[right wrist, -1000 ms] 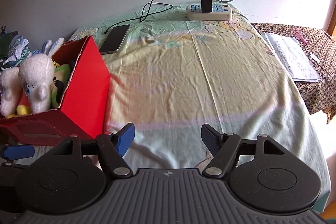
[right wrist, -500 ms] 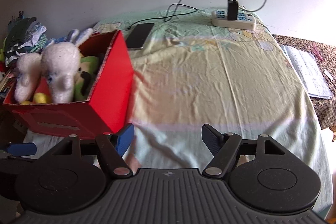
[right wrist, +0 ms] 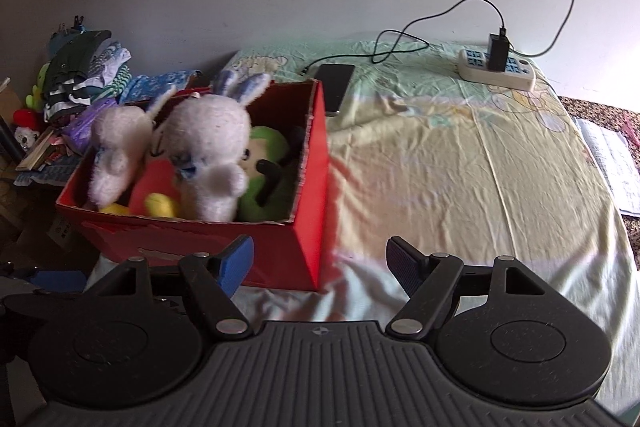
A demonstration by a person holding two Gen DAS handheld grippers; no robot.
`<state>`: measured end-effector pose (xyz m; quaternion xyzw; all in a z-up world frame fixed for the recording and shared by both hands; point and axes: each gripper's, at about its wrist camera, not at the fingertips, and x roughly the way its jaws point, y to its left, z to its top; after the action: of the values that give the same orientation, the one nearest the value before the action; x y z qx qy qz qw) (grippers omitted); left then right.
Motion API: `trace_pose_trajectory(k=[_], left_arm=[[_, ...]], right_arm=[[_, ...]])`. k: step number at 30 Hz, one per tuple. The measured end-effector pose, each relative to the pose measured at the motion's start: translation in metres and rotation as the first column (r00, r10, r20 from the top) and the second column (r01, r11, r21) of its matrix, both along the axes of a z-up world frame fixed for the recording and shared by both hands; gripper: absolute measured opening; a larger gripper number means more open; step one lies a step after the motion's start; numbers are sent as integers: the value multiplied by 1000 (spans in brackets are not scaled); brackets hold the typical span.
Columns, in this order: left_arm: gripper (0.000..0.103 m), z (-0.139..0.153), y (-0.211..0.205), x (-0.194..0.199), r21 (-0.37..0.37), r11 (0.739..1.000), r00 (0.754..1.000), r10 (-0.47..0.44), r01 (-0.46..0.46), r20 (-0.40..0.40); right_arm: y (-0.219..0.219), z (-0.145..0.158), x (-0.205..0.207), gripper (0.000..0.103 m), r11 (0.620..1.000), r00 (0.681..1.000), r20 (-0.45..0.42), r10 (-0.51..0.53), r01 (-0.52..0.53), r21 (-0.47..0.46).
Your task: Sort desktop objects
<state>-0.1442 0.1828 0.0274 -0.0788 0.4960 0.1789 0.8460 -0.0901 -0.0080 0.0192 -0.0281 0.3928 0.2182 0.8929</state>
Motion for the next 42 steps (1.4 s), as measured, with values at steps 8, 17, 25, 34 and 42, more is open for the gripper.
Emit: trace_pose_trajectory(k=[8, 17, 25, 34, 42], left_arm=[[102, 7, 30, -9, 13, 1000, 1000, 6, -7, 17], [102, 16, 61, -10, 16, 1000, 1000, -2, 2, 9], [102, 35, 77, 5, 64, 997, 999, -39, 38, 14], [102, 45, 98, 40, 82, 996, 999, -27, 28, -20], [102, 48, 105, 63, 84, 995, 997, -51, 56, -59]], right_arm=[[31, 12, -12, 76, 999, 999, 27, 32, -32, 12], [59, 27, -13, 84, 999, 998, 51, 37, -38, 17], [78, 42, -1, 86, 999, 998, 64, 20, -22, 33], [86, 52, 27, 87, 998, 1000, -15, -9, 10, 56], [94, 51, 53, 87, 1000, 994, -105, -9, 11, 16]])
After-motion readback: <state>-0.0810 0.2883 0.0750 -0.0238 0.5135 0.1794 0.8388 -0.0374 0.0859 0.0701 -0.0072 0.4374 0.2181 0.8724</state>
